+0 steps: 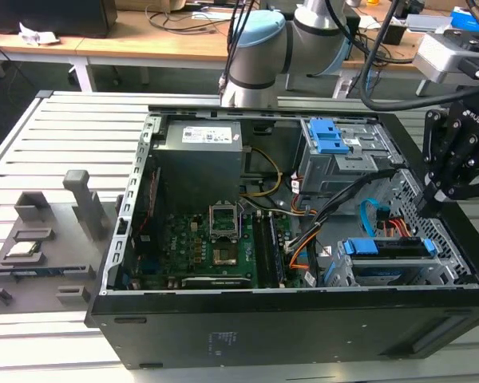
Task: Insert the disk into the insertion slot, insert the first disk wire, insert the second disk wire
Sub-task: 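Insert the first disk wire, then insert the second disk wire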
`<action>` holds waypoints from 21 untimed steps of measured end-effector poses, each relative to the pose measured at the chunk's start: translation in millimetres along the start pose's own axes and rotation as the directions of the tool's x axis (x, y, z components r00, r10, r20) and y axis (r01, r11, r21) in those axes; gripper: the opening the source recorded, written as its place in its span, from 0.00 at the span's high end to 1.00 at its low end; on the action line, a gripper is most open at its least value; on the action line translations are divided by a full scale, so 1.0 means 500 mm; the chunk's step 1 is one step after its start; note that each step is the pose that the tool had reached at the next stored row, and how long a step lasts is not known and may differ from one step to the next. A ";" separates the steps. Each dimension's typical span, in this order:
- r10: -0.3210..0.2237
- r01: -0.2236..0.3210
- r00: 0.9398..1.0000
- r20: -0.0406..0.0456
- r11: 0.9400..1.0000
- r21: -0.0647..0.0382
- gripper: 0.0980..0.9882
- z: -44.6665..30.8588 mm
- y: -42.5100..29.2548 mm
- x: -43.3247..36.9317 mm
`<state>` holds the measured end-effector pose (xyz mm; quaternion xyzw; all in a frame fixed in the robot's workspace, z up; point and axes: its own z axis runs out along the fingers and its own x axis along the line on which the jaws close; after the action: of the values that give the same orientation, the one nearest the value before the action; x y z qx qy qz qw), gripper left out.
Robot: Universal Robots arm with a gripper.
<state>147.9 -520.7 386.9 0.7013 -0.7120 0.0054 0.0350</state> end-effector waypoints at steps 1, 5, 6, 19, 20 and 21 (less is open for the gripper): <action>0.000 0.000 1.000 0.000 1.000 0.000 0.99 0.000 0.000 0.000; 0.000 0.000 1.000 0.000 1.000 0.000 0.99 -0.001 0.000 0.000; 0.000 0.000 1.000 0.000 1.000 0.000 0.99 -0.001 0.000 0.000; -0.001 0.001 1.000 0.000 1.000 0.000 0.84 0.030 0.087 -0.014; -0.001 0.001 1.000 0.000 1.000 0.000 0.84 0.032 0.088 -0.014; -0.001 0.001 1.000 0.000 1.000 0.000 0.84 0.037 0.088 -0.015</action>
<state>103.3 -513.6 369.9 0.7017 -0.7116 0.0054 0.0349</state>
